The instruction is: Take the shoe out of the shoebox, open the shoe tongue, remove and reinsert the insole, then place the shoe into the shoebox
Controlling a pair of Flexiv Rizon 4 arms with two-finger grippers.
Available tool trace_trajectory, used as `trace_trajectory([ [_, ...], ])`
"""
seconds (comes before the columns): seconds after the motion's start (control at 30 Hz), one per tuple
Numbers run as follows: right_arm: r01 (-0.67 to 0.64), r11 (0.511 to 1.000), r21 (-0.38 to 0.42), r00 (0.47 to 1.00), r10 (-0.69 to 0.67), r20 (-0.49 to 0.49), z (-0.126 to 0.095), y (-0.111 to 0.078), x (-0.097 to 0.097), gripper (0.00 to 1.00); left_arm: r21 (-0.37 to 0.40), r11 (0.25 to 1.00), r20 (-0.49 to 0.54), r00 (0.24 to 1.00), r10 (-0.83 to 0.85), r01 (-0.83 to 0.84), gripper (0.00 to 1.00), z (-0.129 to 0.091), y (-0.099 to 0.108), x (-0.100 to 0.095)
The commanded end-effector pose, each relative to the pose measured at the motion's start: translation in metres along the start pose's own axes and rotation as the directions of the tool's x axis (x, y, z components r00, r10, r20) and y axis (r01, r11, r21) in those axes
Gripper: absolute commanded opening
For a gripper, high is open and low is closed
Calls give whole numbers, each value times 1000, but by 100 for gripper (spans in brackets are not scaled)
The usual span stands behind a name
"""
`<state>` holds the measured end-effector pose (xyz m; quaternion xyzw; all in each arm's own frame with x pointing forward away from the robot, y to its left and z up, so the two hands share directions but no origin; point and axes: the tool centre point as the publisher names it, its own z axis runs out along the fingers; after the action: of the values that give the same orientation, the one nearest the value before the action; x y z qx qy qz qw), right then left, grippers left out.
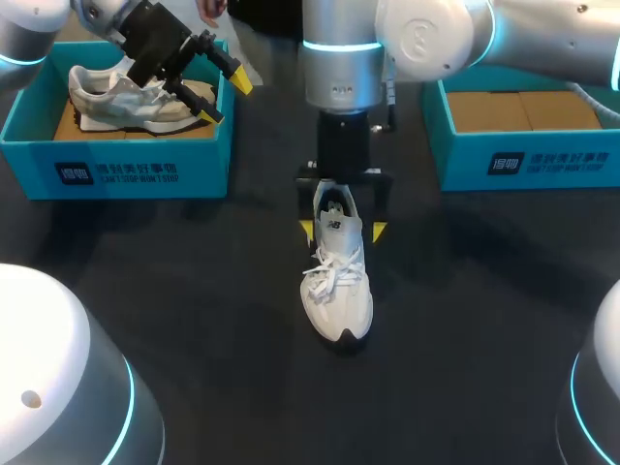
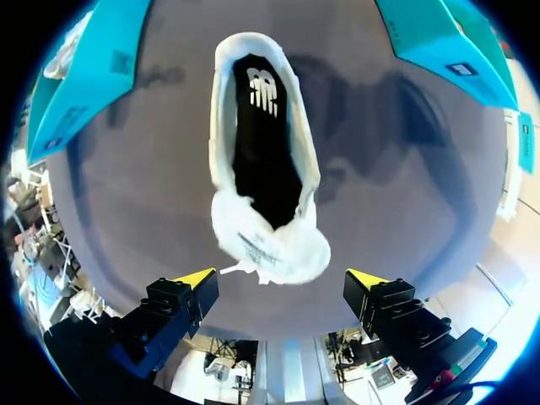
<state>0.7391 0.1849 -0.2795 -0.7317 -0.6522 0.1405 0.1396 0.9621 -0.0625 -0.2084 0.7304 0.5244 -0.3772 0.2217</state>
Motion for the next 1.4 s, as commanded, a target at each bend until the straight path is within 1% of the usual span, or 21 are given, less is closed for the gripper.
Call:
trace_trajectory([
  [0.03,-3,1000,-21,999,2,-33,7,-9,-3,83,2,1000,-3,1000,1,-1,100,0,0,0],
  [0.07,-2,1000,-22,999,1,-39,8,-10,-2,71,2,1000,-3,1000,1,-1,100,0,0,0],
  [0.1,-2,1000,-23,999,1,-43,9,-11,-1,49,2,1000,-3,1000,1,-1,100,0,0,0],
  [0.13,-2,1000,-23,999,1,-46,11,-12,0,47,2,1000,-3,1000,1,-1,100,0,0,0],
  [0.2,-4,1000,-23,999,3,-52,14,-14,-1,46,2,1000,-3,1000,1,-1,100,0,0,0],
  [0.27,-5,1000,-26,999,3,-54,14,-15,4,44,2,1000,-3,1000,1,-1,100,0,0,0],
  [0.33,-6,999,-31,998,4,-56,16,-17,5,40,2,1000,-3,1000,1,-1,100,0,0,0],
  [0.5,-21,999,-33,998,19,-57,20,-21,4,40,2,1000,-3,1000,1,-1,100,0,0,0],
  [0.63,-28,998,-56,999,26,-48,19,-20,2,41,2,1000,-3,1000,1,-1,100,0,0,0],
  [0.77,-16,997,-71,999,12,-46,20,-11,-1,41,2,1000,-3,1000,1,-1,100,0,0,0],
  [1.0,45,993,-105,998,-50,-39,14,13,3,40,2,1000,-3,1000,1,-1,100,0,0,0],
  [1.23,92,987,-134,995,-95,-20,9,35,1,37,2,1000,-3,1000,1,-1,100,0,0,0],
  [1.4,118,983,-138,992,-121,-15,11,50,-3,35,2,1000,-3,1000,1,-1,100,0,0,0],
])
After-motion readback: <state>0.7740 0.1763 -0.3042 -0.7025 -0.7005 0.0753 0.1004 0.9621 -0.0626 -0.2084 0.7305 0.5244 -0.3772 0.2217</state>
